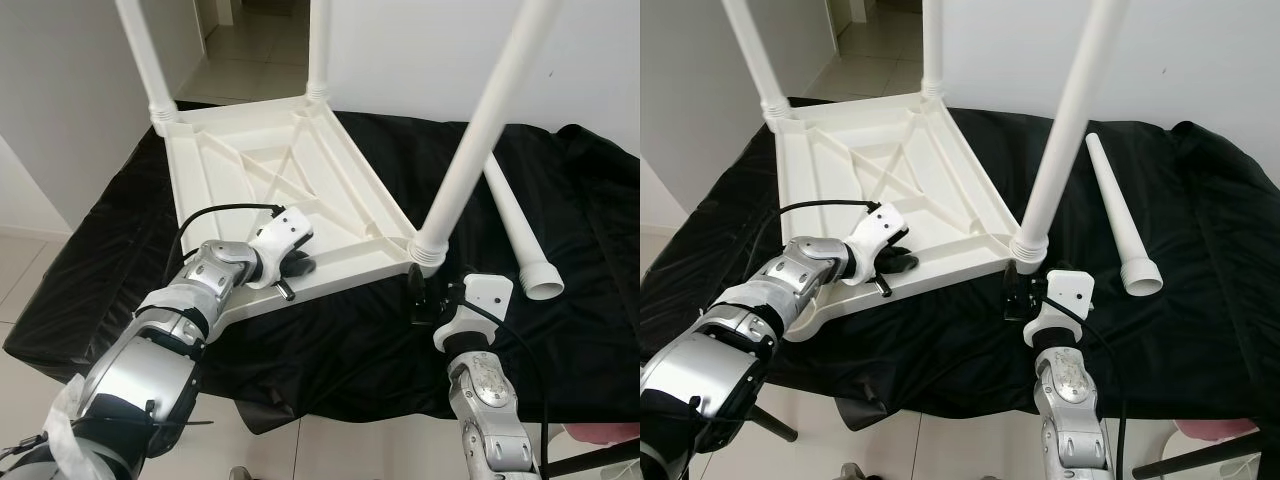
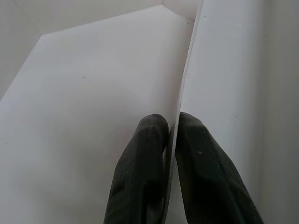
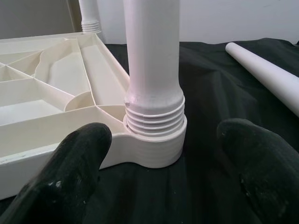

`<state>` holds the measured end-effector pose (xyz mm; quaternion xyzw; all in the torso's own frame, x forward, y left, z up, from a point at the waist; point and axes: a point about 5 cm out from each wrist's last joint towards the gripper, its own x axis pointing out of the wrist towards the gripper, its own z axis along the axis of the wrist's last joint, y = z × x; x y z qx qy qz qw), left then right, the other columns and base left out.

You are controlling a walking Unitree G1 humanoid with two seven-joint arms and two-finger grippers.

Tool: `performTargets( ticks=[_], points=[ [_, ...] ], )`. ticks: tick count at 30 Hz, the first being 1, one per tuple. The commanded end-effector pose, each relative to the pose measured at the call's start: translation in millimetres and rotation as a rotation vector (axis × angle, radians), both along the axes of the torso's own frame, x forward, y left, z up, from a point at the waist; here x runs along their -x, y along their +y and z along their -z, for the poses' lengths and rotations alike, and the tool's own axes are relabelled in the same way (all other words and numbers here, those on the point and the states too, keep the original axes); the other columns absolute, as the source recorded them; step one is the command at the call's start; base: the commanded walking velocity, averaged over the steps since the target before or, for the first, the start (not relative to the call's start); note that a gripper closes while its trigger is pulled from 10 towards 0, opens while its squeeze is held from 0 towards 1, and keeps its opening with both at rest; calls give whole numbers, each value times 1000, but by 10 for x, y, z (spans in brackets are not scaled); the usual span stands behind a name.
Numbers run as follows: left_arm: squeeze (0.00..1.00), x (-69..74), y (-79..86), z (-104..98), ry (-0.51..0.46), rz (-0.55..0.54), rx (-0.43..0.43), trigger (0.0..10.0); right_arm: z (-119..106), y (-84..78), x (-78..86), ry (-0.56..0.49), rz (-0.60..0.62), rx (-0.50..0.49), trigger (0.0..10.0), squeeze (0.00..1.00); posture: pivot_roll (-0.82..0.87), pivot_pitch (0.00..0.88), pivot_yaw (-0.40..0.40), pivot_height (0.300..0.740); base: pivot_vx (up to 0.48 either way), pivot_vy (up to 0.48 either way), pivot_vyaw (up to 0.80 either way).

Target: Building children table

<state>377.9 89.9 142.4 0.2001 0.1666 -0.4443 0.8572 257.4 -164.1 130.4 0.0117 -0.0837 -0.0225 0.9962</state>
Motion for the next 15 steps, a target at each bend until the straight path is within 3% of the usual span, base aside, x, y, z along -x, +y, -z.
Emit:
performTargets(
  ticks=[1, 2, 3, 4, 5, 6, 7, 8, 9, 15],
  points=[
    [0, -108, 186, 28, -123, -308, -52, 0, 5, -13, 3, 1, 5, -1, 10000, 0, -68, 61, 12, 740, 0, 0, 0],
    [0, -111, 181, 19, -125, -313, -49, 1020, 4, -6, -6, 1, 3, -1, 10000, 0, -65, 57, 10, 740, 0, 0, 0],
    [0, -111, 181, 19, -125, -313, -49, 1020, 4, -6, -6, 1, 3, -1, 10000, 0, -65, 57, 10, 740, 0, 0, 0],
    [0, -112, 162, 7, -129, -309, -45, 78, 3, 4, -15, 1, 0, 0, 10000, 0, -65, 57, 10, 740, 0, 0, 0],
    [0, -112, 162, 7, -129, -309, -45, 78, 3, 4, -15, 1, 0, 0, 10000, 0, -65, 57, 10, 740, 0, 0, 0],
    [0, -112, 130, -6, -133, -306, -37, 1216, 7, 11, -21, 2, -3, 0, 10000, 0, -59, 49, 5, 740, 0, 0, 0],
    [0, -113, 94, -19, -140, -302, -32, 3725, 9, 17, -29, 2, -6, 1, 10000, 0, -59, 47, 4, 740, 0, 0, 0],
    [0, -113, 94, -19, -140, -302, -32, 3725, 9, 17, -29, 2, -6, 1, 10000, 0, -59, 47, 4, 740, 0, 0, 0],
    [0, -105, 27, -29, -145, -286, -25, 10000, 12, 20, -36, 3, -9, 3, 10000, 0, -58, 44, 5, 740, 0, 0, 0],
    [0, -65, -136, -40, -135, -234, 6, 10000, 11, 12, -50, 2, -11, 7, 10000, 0, -58, 41, 4, 740, 0, 0, 0]
  ],
)
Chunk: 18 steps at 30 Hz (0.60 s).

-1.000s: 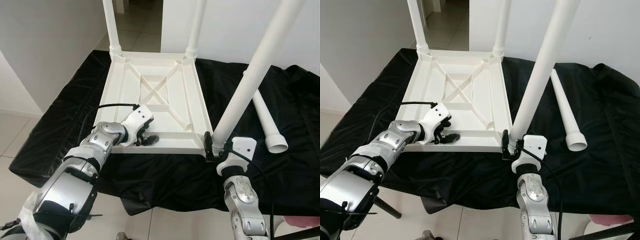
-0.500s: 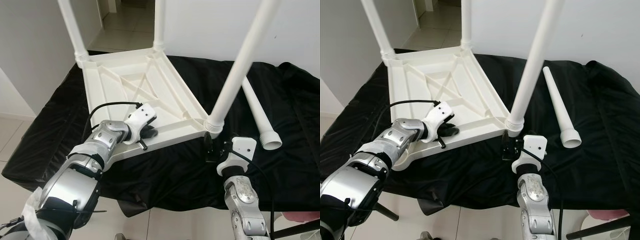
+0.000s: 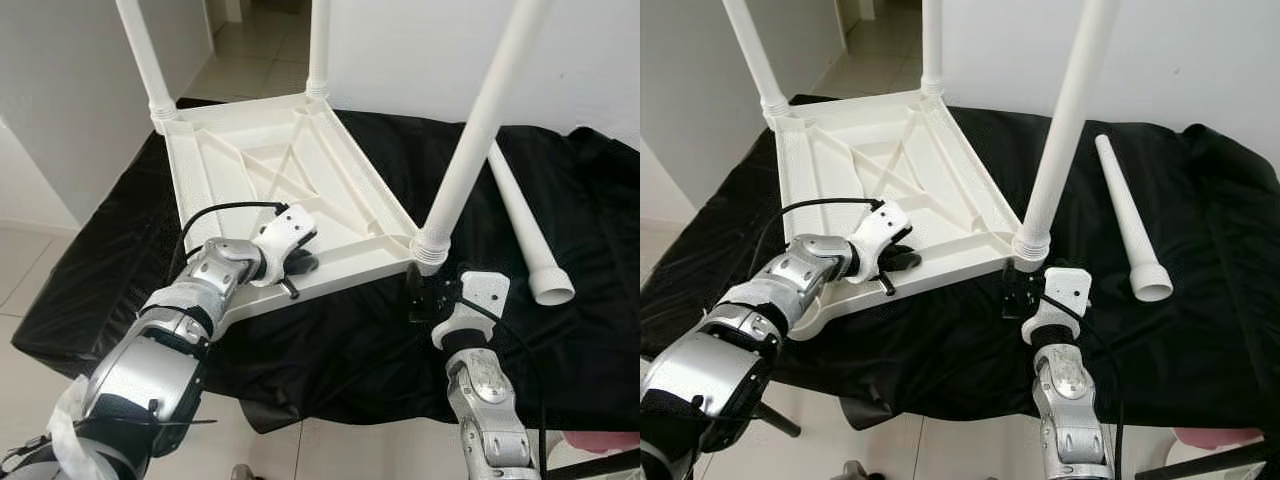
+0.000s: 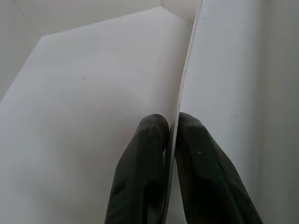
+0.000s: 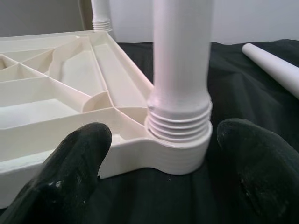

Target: Building children table

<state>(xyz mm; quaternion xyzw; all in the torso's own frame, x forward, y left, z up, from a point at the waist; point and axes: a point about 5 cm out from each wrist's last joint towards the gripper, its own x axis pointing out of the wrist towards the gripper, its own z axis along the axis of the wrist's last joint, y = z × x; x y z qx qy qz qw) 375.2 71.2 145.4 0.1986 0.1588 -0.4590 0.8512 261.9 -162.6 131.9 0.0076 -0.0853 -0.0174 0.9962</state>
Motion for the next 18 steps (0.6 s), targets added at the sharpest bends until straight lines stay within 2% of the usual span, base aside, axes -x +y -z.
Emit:
performTargets(
  ticks=[1, 10, 11, 15, 16, 17, 18],
  points=[
    [0, -79, 15, -9, -124, -253, 3, 10000, 24, -6, -6, 5, -1, -1, 10000, 0, -58, 41, 4, 740, 0, 0, 0],
    [0, -24, -90, 8, -97, -212, 26, 10000, 38, 23, -7, 8, -8, -2, 10000, 0, -54, 36, 10, 740, 0, 0, 0],
    [1000, -17, -107, 8, -90, -217, 39, 10000, 42, 31, -5, 8, -10, -3, 10000, 0, -53, 36, 12, 740, 0, 0, 0],
    [1000, -13, -131, -8, -106, -216, 24, 10000, 49, 33, 4, 10, -12, -5, 10000, 0, -52, 37, 13, 740, 0, 0, 0],
    [239, -5, -147, -22, -113, -203, 19, 10000, 53, 34, 6, 11, -13, -4, 10000, 0, -52, 37, 14, 740, 0, 0, 0],
    [0, -3, -154, -42, -117, -195, 21, 10000, 57, 37, 7, 12, -14, -4, 10000, 0, -52, 38, 15, 740, 0, 0, 0],
    [0, 2, -157, -70, -115, -187, 33, 10000, 61, 39, 9, 13, -15, -3, 10000, 0, -52, 38, 15, 740, 0, 0, 0]
  ],
)
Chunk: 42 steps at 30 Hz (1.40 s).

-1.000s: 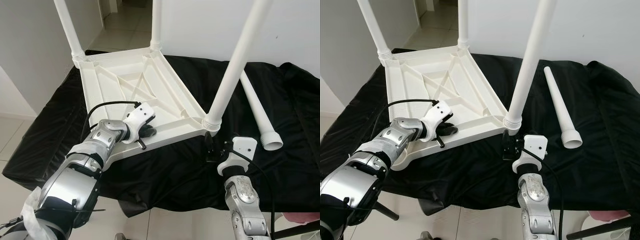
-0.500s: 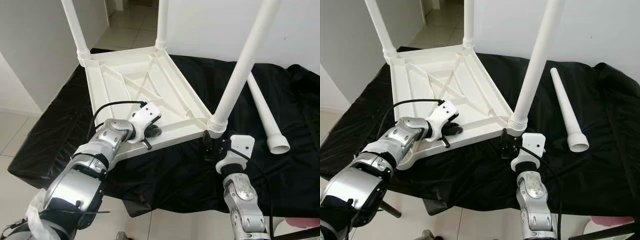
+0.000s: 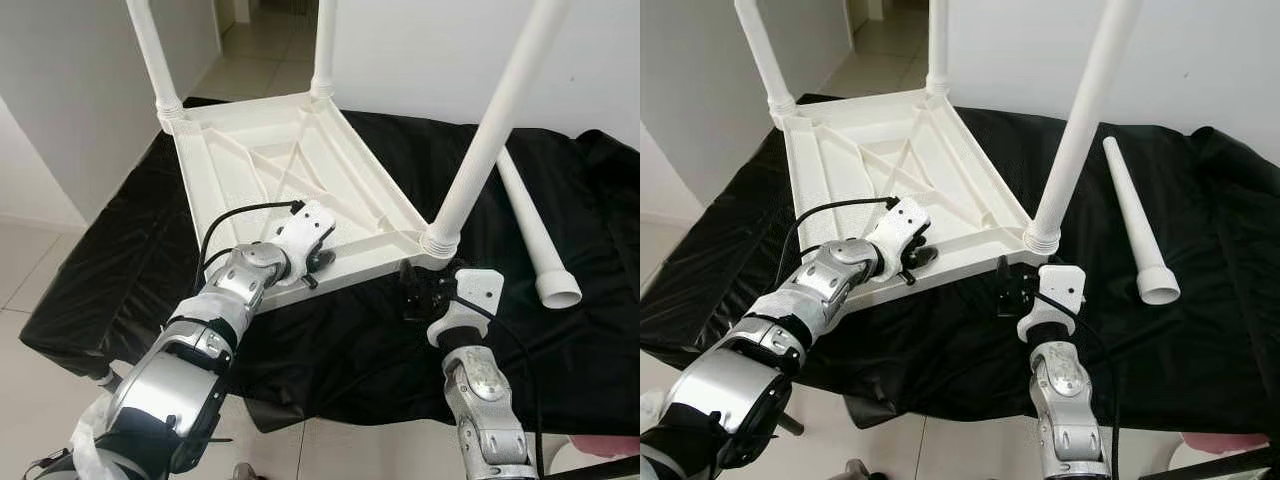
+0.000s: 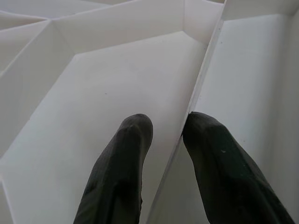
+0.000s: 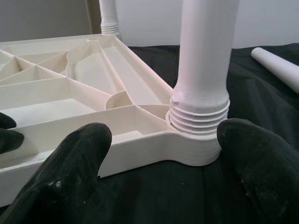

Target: Building children table

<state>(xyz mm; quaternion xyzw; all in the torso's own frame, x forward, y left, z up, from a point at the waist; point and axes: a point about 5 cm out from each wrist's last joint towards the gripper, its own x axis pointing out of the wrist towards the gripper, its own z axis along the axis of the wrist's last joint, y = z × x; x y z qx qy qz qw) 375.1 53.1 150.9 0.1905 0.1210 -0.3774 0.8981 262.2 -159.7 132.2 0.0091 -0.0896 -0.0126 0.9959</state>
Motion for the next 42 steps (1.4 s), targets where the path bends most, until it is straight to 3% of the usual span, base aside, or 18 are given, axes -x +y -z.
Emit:
performTargets(
  ticks=[1, 4, 6, 13, 15, 21, 25, 27, 31, 34, 42],
  points=[
    [0, 1, 24, -15, -10, -18, -8, 10000, 64, 10, 12, 22, -5, -1, 10000, 0, -52, 38, 15, 740, 0, 0, 0],
    [0, -3, 37, -78, -15, -5, 15, 10000, 72, 17, 14, 24, -7, -1, 10000, 0, -51, 37, 16, 740, 0, 0, 0],
    [0, -11, 106, -254, -17, 32, 95, 10000, 90, 36, 18, 30, -12, -1, 10000, 0, -48, 36, 16, 740, 0, 0, 0],
    [0, 135, 221, -532, -29, 228, 214, 10000, 122, 70, 12, 39, -21, -5, 10000, 0, -37, 38, 18, 740, 0, 0, 0],
    [0, 172, 311, -584, -57, 263, 201, 10000, 130, 85, 6, 41, -25, -7, 10000, 0, -35, 38, 18, 740, 0, 0, 0],
    [0, 42, 605, -501, -58, 97, 107, 10000, 131, 109, -14, 41, -32, -9, 10000, 0, -29, 40, 16, 740, 0, 0, 0],
    [0, 21, 839, -434, -64, 10, 25, 10000, 120, 107, -41, 40, -33, -8, 10000, 0, -26, 47, 13, 740, 0, 0, 0],
    [0, 21, 877, -424, -65, -1, 12, 10000, 117, 106, -47, 40, -33, -8, 10000, 0, -26, 47, 13, 740, 0, 0, 0],
    [0, 42, 971, -421, -66, -18, -7, 10000, 116, 111, -69, 41, -33, -6, 10000, 0, -26, 47, 13, 740, 0, 0, 0],
    [0, 105, 1209, -367, -38, -51, -41, 10000, 97, 85, -135, 40, -15, 4, 10000, 0, -12, 62, 6, 740, 0, 0, 0],
    [0, 199, 1471, -225, -3, -96, -132, 10000, 64, 78, -188, 29, -19, 4, 10000, 0, 3, 70, 4, 740, 0, 0, 0]
  ],
)
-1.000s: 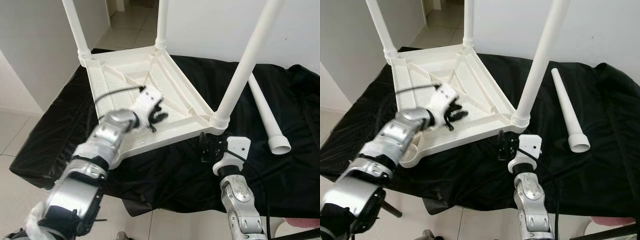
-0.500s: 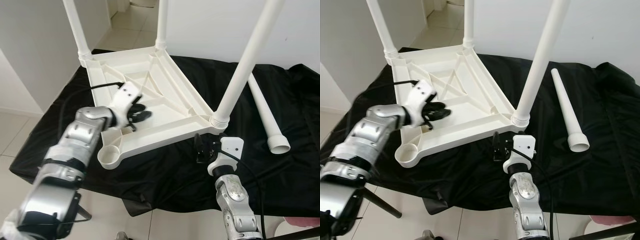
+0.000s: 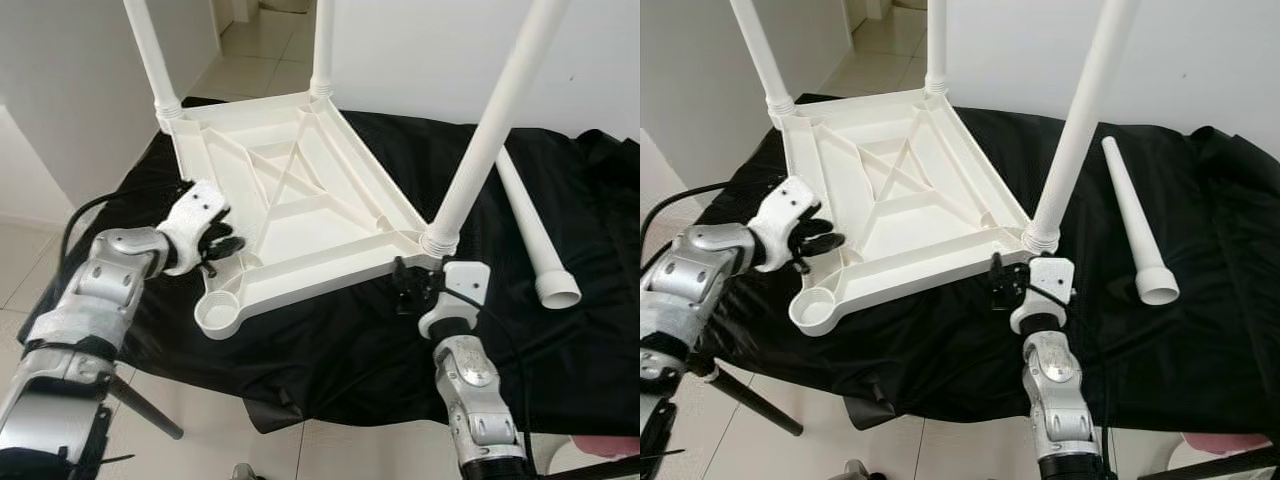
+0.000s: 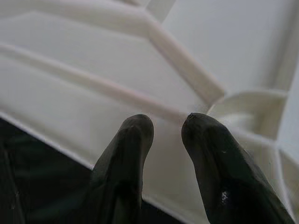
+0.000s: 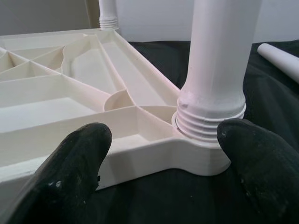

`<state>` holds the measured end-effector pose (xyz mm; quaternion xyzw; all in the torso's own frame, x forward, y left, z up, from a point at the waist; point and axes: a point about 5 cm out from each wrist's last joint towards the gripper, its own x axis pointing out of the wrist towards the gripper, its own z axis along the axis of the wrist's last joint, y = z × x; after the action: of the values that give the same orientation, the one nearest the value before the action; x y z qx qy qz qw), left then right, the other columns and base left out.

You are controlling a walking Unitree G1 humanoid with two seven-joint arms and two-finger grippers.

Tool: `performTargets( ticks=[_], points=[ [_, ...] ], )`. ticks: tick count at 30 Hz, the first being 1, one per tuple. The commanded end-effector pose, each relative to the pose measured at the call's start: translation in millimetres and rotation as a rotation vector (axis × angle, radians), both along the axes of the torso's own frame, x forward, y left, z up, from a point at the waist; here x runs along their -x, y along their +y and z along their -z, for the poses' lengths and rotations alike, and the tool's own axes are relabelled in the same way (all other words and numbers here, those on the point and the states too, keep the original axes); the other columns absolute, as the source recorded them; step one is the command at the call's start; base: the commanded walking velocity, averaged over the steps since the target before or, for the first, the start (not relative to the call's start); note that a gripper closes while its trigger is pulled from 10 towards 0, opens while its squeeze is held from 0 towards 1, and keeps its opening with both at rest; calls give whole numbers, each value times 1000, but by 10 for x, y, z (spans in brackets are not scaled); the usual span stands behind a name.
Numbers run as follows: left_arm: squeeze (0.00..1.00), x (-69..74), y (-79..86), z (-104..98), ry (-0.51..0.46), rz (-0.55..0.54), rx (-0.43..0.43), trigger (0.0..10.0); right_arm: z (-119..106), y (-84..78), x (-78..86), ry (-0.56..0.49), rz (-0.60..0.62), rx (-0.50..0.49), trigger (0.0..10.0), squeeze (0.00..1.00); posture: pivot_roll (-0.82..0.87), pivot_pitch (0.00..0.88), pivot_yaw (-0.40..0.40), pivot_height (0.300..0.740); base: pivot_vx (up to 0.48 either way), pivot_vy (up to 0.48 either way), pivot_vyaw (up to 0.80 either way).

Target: Building children table

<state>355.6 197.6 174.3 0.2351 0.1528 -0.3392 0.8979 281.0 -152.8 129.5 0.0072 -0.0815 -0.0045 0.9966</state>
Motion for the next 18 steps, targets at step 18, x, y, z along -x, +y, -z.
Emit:
performTargets(
  ticks=[18],
  points=[
    [0, 138, -45, 258, 31, 15, -110, 10000, 67, -7, -115, 59, 24, 12, 10000, 0, 6, 77, -9, 740, 0, 0, 0]
  ],
)
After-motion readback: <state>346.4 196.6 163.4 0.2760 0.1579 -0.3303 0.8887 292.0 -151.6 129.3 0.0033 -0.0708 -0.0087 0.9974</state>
